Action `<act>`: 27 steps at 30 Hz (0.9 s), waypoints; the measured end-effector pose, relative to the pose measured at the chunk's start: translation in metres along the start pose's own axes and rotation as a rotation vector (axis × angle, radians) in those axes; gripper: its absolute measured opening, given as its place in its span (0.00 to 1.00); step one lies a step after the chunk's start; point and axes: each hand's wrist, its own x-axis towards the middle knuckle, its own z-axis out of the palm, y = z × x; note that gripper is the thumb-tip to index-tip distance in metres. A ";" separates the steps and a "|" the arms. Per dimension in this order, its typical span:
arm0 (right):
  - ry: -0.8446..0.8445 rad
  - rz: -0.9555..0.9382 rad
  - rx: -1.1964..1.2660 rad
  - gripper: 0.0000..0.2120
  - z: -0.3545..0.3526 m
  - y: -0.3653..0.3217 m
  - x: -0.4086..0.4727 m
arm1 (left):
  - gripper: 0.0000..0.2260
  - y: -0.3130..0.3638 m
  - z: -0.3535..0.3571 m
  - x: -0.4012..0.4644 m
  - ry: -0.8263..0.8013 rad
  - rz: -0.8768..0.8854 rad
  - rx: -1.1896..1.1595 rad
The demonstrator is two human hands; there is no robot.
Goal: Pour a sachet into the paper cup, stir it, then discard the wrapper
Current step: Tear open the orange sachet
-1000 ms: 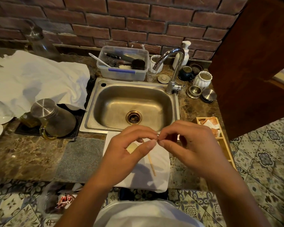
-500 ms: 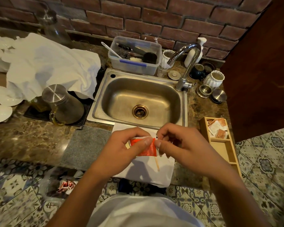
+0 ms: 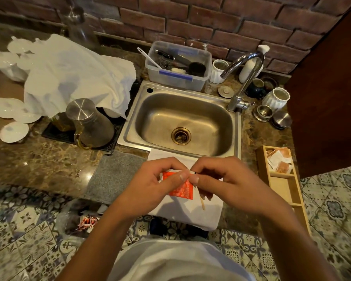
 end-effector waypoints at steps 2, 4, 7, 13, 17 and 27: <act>-0.002 -0.021 -0.001 0.06 0.000 0.000 0.002 | 0.05 0.001 -0.001 0.000 -0.006 0.008 -0.041; -0.015 -0.035 0.004 0.06 -0.001 0.001 0.003 | 0.05 0.000 -0.002 0.001 -0.007 0.009 -0.073; -0.014 -0.039 0.067 0.07 -0.001 0.003 0.005 | 0.06 -0.006 -0.001 0.001 0.011 0.002 -0.128; 0.091 -0.086 -0.085 0.08 0.008 0.007 0.007 | 0.06 -0.010 0.004 0.003 0.046 -0.051 -0.311; 0.136 -0.125 -0.157 0.09 0.009 0.005 0.008 | 0.06 -0.011 0.005 0.005 0.053 -0.100 -0.405; 0.333 -0.216 -0.500 0.06 0.021 0.008 0.005 | 0.10 -0.013 0.012 0.013 0.106 -0.176 -0.460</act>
